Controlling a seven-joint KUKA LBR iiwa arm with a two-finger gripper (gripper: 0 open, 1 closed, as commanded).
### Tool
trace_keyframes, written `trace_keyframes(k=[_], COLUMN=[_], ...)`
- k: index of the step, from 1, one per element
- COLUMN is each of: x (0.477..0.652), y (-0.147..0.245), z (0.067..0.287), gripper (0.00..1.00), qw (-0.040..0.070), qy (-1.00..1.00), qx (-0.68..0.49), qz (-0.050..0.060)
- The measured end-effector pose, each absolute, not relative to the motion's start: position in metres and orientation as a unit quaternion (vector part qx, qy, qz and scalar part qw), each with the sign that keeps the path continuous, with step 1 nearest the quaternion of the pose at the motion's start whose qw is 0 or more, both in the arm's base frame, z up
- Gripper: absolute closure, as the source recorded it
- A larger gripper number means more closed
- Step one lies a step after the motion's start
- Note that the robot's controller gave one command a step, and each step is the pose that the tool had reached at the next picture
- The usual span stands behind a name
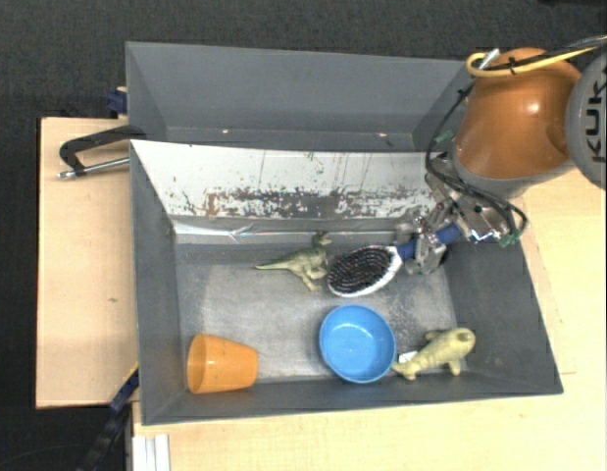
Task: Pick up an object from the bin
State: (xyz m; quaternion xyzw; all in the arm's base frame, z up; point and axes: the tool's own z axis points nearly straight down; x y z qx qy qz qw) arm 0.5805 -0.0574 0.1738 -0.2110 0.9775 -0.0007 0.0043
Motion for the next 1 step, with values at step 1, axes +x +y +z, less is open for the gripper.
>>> trace_keyframes(k=[1], x=[0.5822], y=[-0.0568], z=[0.1926], gripper=[1.00], qw=[0.004], qy=[0.978], qx=[-0.210], qz=[-0.001])
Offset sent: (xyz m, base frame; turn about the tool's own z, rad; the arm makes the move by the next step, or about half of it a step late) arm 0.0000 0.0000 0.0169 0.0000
